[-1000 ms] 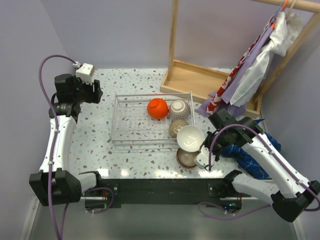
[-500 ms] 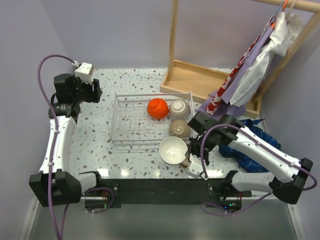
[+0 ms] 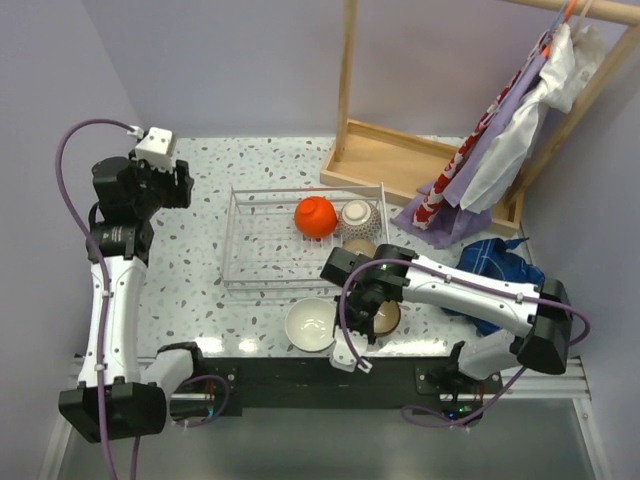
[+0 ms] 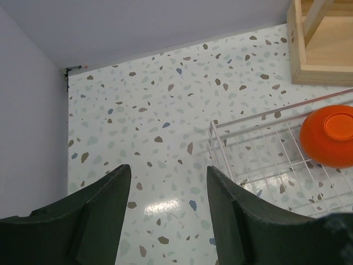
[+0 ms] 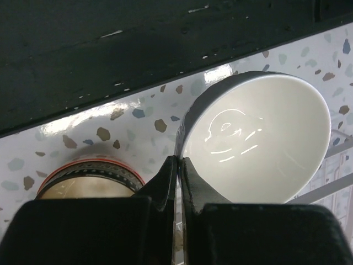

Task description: Load the bowls into the dish rack

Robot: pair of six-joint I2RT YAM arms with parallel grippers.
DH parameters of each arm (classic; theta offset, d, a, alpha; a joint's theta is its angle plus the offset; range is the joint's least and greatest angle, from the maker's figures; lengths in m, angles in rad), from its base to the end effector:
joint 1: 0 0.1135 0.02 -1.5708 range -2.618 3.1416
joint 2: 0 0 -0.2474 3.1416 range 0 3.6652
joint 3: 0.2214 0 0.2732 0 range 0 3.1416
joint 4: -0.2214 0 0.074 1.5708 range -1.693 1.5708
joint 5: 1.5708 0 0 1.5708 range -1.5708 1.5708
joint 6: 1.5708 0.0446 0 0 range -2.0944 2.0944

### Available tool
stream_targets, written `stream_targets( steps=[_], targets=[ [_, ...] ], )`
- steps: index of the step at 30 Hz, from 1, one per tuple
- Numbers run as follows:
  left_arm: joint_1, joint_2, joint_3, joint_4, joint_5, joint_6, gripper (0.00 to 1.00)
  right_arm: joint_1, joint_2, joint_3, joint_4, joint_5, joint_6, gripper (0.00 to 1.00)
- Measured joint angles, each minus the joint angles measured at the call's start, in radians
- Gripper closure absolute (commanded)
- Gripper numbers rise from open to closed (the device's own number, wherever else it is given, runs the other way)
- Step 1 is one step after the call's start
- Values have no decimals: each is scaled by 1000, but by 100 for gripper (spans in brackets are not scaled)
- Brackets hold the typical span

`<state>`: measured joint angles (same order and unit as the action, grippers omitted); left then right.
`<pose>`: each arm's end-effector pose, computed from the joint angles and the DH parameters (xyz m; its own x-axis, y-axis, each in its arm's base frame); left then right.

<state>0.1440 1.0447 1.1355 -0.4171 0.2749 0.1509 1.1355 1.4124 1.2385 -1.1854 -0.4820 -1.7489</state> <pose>0.2655 0.0263 0.3739 -0.2961 0.1033 -0.9496 0.1627 0.9851 0.0564 0.0984 0.2605 0.2598 0.9042 -0.1238 -0.4089 -0.2562 -0.9231 -0.2869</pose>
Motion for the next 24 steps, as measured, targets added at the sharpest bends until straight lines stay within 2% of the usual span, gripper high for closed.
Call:
stream_targets(
  steps=[11,19,22,23,24],
  targets=[
    [11,-32,-51,-13,4,-2,37,65,124,-59,261,78,254,100],
    [12,-5,-51,-9,21,-11,37,75,138,-88,346,90,414,98],
    [12,8,-51,-5,29,-12,37,75,139,-112,367,98,476,89],
    [12,13,-51,-2,31,-13,37,75,139,-119,374,100,496,76],
    [12,18,-51,2,33,-13,37,75,139,-126,383,103,515,70]
  ],
)
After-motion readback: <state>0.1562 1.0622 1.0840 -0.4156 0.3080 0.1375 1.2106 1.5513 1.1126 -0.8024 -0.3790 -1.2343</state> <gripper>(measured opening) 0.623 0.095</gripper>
